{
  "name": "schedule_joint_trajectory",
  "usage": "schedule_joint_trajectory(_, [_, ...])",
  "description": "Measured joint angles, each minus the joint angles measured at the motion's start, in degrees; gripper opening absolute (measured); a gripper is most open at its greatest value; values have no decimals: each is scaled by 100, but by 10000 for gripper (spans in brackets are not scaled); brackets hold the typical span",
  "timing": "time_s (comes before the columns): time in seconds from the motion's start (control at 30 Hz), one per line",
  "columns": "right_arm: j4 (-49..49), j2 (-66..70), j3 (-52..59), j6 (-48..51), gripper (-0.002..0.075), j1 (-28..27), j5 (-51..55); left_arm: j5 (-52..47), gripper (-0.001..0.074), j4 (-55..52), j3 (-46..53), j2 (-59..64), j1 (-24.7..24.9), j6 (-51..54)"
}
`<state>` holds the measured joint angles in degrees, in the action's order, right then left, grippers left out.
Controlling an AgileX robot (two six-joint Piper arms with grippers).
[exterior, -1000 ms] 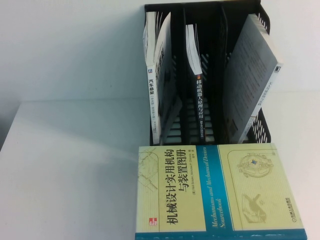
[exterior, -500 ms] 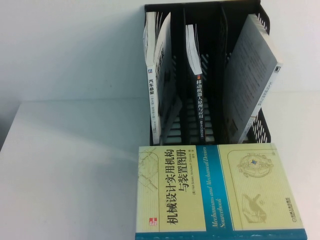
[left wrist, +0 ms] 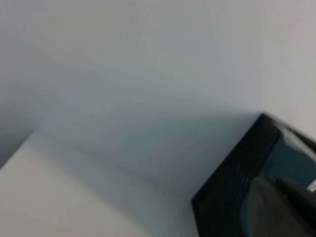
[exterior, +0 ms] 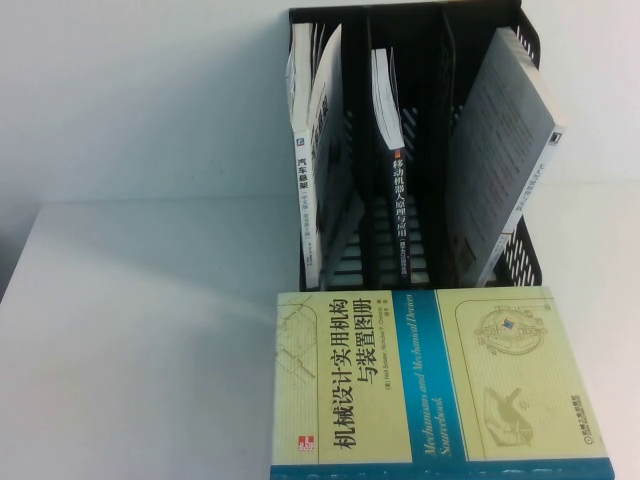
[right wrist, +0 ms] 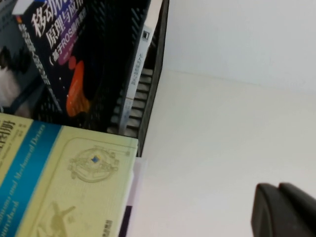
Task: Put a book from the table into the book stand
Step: Push book with right arm
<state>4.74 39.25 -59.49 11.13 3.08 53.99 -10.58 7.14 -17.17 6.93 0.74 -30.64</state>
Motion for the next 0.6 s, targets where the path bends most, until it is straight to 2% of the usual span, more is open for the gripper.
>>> schedule_joint_trajectory(0.17, [308,95,0,-625,-3,0,-52,-1635,-4,264,0,246,0,-289])
schedule_joint_trajectory(0.27, [741,119,0,-703,-3,0,-101,-2432,-4,728,0,505,0,-54])
schedule_joint_trajectory(0.43, [1353,251,191,-659,-3,0,-9,-3398,-4,1721,-301,1362,10,1774])
schedule_joint_trajectory(0.6, [1441,512,569,-659,-3,0,91,-3637,-4,2075,-1096,2292,10,3064])
